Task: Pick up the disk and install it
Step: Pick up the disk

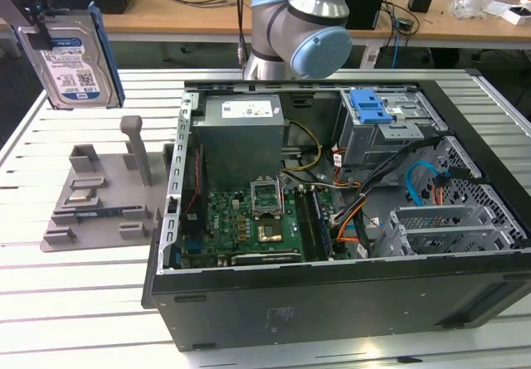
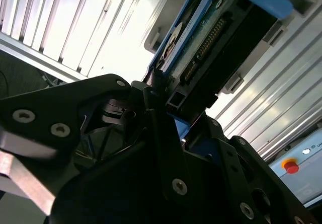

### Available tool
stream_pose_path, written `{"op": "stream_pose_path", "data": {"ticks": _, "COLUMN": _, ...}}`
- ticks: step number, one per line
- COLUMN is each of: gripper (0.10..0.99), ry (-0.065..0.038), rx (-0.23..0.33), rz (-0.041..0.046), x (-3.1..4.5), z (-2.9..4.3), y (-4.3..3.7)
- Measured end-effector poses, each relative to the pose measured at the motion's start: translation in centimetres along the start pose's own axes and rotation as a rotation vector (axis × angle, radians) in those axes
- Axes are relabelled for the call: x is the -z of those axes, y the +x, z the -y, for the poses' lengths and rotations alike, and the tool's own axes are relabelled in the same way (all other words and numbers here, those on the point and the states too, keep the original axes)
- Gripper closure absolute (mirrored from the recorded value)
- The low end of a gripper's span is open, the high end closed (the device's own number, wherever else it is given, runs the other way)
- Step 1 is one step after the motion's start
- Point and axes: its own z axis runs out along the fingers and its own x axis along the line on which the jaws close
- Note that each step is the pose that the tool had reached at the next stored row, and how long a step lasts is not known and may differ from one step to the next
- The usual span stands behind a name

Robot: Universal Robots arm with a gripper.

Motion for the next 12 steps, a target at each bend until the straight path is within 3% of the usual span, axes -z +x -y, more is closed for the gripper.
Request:
{"op": "stream_pose_path", "data": {"ticks": 3, "gripper": 0.718, "ry": 0.0, "rx": 0.0, "rz": 0.0, "x": 0.39, "z": -0.01, "y": 0.0}}
{"op": "stream_pose_path", "data": {"ticks": 12, "gripper": 0.718, "ry": 0.0, "rx": 0.0, "rz": 0.0, "x": 2.82, "z": -0.07, "y": -0.07}}
